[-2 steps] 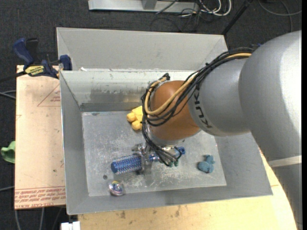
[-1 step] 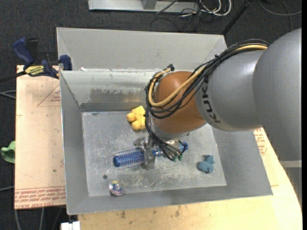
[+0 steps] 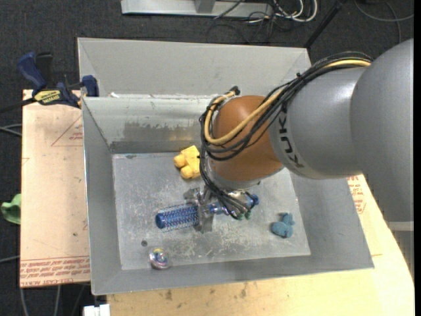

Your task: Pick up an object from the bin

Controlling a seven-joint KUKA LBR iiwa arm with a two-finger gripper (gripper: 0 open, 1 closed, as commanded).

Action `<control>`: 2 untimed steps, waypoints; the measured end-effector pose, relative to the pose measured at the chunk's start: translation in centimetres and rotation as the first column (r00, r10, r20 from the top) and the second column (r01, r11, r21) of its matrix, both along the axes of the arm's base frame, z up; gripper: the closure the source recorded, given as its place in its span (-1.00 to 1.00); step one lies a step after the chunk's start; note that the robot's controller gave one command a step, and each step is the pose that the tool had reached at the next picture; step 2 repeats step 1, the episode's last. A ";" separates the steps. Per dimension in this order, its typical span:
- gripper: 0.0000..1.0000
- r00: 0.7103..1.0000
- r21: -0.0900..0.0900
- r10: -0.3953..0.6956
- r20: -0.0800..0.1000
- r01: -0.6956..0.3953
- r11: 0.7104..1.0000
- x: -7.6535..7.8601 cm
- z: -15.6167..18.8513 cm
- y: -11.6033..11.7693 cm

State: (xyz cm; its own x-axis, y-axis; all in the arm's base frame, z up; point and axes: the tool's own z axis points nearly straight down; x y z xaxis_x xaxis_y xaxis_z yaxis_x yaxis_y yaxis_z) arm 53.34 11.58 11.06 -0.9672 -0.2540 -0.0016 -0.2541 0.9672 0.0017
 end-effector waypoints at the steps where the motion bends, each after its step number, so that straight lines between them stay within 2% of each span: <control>1: 1.00 1.000 0.000 -0.001 0.004 0.001 1.000 0.1 5.3 0.1; 2: 1.00 1.000 0.000 -0.001 0.004 0.001 1.000 0.1 5.3 0.1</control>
Offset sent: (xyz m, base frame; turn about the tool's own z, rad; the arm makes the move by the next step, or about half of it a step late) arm -0.0001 0.0000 0.0511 0.0000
